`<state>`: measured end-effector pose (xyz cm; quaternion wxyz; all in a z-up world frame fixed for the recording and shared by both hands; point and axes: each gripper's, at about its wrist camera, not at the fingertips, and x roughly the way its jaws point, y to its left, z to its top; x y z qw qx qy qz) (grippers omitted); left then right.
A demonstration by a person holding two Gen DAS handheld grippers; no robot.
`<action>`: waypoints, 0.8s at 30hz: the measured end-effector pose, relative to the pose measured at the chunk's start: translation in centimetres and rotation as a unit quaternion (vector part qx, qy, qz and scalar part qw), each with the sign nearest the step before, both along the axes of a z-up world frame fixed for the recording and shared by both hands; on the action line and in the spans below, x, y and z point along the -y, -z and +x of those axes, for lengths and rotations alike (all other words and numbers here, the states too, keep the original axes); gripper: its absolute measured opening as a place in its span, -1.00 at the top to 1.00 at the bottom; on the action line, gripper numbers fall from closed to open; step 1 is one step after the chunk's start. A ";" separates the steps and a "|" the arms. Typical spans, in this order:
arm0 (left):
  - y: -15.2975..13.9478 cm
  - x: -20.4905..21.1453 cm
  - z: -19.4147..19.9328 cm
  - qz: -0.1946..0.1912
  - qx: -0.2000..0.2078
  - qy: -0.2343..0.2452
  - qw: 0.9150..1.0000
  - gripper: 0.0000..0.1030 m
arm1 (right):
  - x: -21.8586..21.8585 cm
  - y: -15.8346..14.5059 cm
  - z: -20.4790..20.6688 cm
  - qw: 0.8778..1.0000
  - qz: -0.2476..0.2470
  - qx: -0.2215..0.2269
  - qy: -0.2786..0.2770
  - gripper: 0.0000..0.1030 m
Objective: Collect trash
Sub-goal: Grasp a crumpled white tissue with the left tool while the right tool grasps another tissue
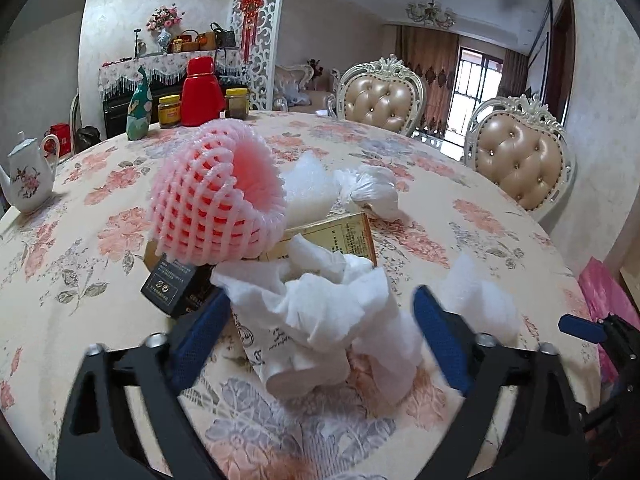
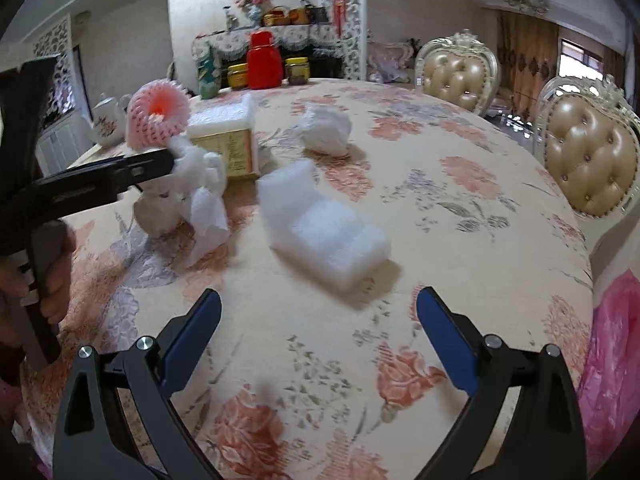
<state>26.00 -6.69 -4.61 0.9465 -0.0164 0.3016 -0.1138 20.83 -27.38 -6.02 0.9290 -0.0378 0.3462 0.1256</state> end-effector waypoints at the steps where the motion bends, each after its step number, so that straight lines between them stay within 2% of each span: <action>1: 0.1 0.0 0.2 0.003 0.001 0.000 1.000 -0.34 | -0.5 -0.2 0.1 1.000 0.002 0.002 -0.009 -0.85; 3: 0.4 -0.2 0.4 0.003 -0.002 0.010 1.000 0.22 | -1.5 -0.4 0.5 1.000 0.005 0.000 -0.026 -0.85; 5: 0.2 -0.7 -0.1 -0.003 0.007 0.023 1.000 0.28 | -3.0 -0.6 1.1 0.999 -0.002 -0.004 -0.044 -0.85; 9: -0.7 -1.7 -1.4 0.019 0.048 0.026 0.998 0.31 | -5.6 -0.6 2.2 0.998 -0.013 -0.012 -0.063 -0.79; 14: -2.3 -4.9 -1.8 -0.018 0.064 0.004 0.998 0.31 | -8.2 -0.3 4.4 0.998 -0.014 -0.023 -0.065 -0.55; 18: -2.4 -6.6 -1.6 -0.040 0.054 -0.009 0.998 0.31 | -9.7 0.5 6.7 0.998 -0.013 -0.044 -0.053 -0.27; 21: -2.4 -7.2 -1.7 -0.054 0.047 -0.005 0.997 0.31 | -10.0 0.7 8.1 0.997 0.000 -0.053 -0.047 -0.18; 23: -2.6 -7.0 -1.9 -0.059 0.051 0.003 0.997 0.31 | -10.3 0.9 8.9 0.997 0.002 -0.059 -0.045 -0.04; 24: -2.7 -6.8 -2.1 -0.059 0.055 0.008 0.997 0.31 | -10.3 1.1 9.0 0.997 0.002 -0.064 -0.045 0.16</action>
